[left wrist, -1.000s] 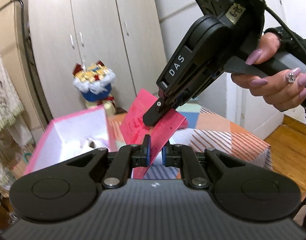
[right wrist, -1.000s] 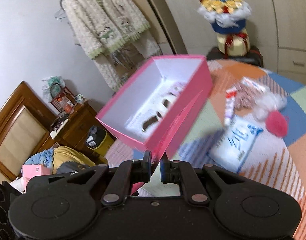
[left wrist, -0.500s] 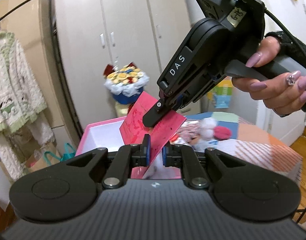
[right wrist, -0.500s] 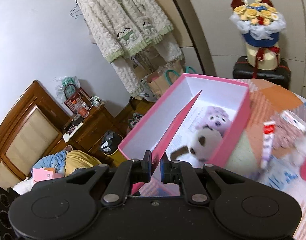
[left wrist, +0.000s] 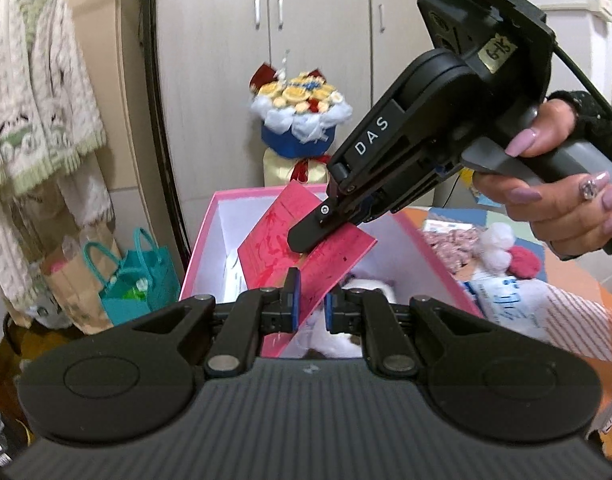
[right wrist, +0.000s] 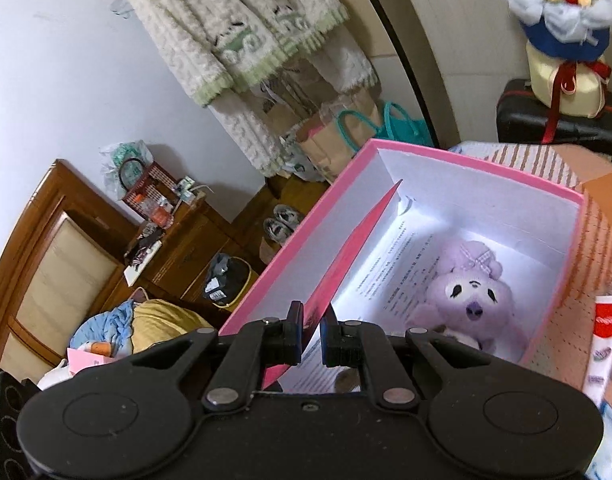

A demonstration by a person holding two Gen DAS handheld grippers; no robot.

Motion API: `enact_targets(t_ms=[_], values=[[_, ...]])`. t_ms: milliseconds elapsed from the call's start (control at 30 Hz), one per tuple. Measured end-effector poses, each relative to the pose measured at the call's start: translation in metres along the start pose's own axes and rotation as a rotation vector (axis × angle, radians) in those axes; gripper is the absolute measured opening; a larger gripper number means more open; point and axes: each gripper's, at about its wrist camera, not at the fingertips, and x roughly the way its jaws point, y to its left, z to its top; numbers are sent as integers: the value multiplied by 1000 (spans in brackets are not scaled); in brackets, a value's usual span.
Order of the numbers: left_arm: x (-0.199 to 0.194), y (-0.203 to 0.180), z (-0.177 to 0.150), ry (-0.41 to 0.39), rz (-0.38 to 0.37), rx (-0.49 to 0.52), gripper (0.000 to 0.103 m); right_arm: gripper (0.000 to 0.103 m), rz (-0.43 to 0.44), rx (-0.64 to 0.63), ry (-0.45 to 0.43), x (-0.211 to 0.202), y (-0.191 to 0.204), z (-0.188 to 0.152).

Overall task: Organize soft objects
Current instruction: 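Carry the red envelope with the right gripper down into the pink box, then open the right gripper to release the envelope inside the box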

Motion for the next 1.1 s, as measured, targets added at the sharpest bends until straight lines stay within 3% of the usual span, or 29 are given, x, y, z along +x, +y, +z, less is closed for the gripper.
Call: enact_targets(t_ms=[500,733,867,933,1033,1100], values=[[56,24,0,219,1,-16,11,11,-40,23,56,60,-31,15],[62,22,-1,262,14,-4,12,11,-87,5,52,70,-28,10],[63,21,2,304,12,-9,16,11,-138,-31,41,71,-18,12],[61,20,1,325,1,-19,28,12,-157,-45,34,71,-14,11],[51,21,-3,348,-51,-63,34,18,-209,-44,27,72,-12,9],[42,21,-4,344,-58,-74,37,30,-242,-70,16,69,-9,8]])
